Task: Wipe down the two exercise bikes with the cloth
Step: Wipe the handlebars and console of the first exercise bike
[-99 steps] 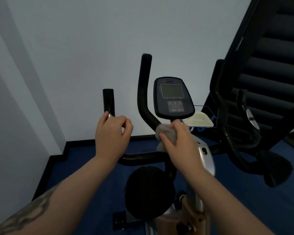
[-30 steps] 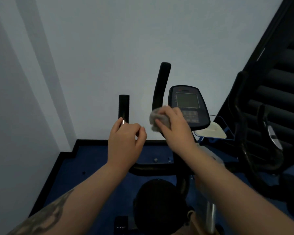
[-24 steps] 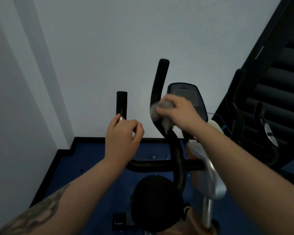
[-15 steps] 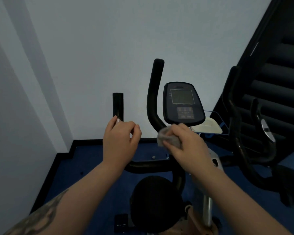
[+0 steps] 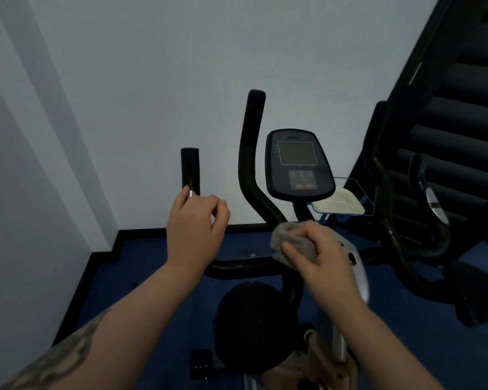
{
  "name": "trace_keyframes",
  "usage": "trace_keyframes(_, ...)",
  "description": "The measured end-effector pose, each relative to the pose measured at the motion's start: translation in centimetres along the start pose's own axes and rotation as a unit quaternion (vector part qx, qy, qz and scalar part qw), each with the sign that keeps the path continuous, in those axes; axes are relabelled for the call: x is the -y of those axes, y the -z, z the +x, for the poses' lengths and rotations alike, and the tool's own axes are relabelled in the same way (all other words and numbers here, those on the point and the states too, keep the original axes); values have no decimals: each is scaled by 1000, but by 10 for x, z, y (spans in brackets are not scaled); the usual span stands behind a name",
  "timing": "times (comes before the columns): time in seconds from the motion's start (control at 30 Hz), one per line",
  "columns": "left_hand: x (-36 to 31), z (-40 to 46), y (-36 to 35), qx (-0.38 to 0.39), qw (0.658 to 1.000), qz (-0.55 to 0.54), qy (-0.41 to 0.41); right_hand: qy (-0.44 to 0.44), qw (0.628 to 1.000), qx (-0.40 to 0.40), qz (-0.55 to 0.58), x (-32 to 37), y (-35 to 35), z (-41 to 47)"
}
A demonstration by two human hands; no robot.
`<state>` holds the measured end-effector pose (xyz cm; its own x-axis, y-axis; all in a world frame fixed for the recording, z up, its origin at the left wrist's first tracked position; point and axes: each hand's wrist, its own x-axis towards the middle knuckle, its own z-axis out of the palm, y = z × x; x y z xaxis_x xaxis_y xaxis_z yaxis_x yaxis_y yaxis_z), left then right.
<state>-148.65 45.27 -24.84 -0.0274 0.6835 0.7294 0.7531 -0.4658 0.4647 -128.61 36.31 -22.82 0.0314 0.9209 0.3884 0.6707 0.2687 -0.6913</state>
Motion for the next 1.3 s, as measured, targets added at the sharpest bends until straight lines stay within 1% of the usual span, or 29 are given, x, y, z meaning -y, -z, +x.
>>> trace_keyframes(0.07,1,1,0,2,1000,0,3,-32,999,23,17,-2,8,6)
trace_keyframes(0.1,1,1,0,4,1000,4,5,-45,998,21,26,1,9,19)
trace_keyframes(0.17,1,2,1,12,1000,9,8,-56,998,-16,39,13,5,47)
trace_keyframes(0.23,1,1,2,14,1000,17,10,-55,997,-31,37,22,-7,63)
trace_keyframes(0.3,2,0,2,17,1000,19,8,-56,998,-41,11,21,-18,49)
trace_keyframes(0.4,2,0,2,18,1000,13,10,-46,997,-60,5,7,-15,-7)
trace_keyframes(0.5,2,1,2,26,1000,5,13,-68,994,-52,61,0,-7,-42)
trace_keyframes(0.57,2,2,3,31,999,5,14,-85,991,-55,84,2,-2,-26)
trace_keyframes(0.67,-1,2,5,39,999,6,12,-88,987,-95,98,14,0,24)
trace_keyframes(0.73,-2,1,5,33,999,18,3,-66,993,-82,61,21,-10,37)
trace_keyframes(0.8,-1,0,5,35,999,25,-3,-45,997,-66,-19,21,-23,14)
trace_keyframes(0.83,0,0,5,34,999,26,-5,-34,997,-64,-39,18,-25,-5)
trace_keyframes(0.87,0,0,3,30,999,25,-6,-23,997,-62,-27,13,-24,-23)
trace_keyframes(0.93,1,0,2,24,999,23,-5,-43,995,-21,86,8,-10,-48)
trace_keyframes(0.97,1,0,1,20,1000,21,-3,-57,987,3,153,5,-1,-49)
trace_keyframes(1.0,1,1,1,16,1000,21,-2,-60,982,11,178,2,8,-39)
trace_keyframes(1.03,2,2,1,17,1000,21,0,-68,981,2,183,1,13,-22)
trace_keyframes(1.1,2,3,2,27,999,22,0,-81,982,-39,167,7,13,17)
trace_keyframes(1.13,1,2,3,29,999,24,0,-71,985,-52,147,14,7,33)
trace_keyframes(1.17,0,2,4,30,999,24,-1,-65,988,-49,128,18,-4,43)
trace_keyframes(1.23,0,1,5,32,999,22,-1,-48,998,-50,4,23,-24,38)
trace_keyframes(1.27,1,0,5,31,999,19,0,-18,996,-59,-60,23,-29,25)
trace_keyframes(1.3,1,1,4,28,999,15,1,9,995,-62,-71,19,-29,10)
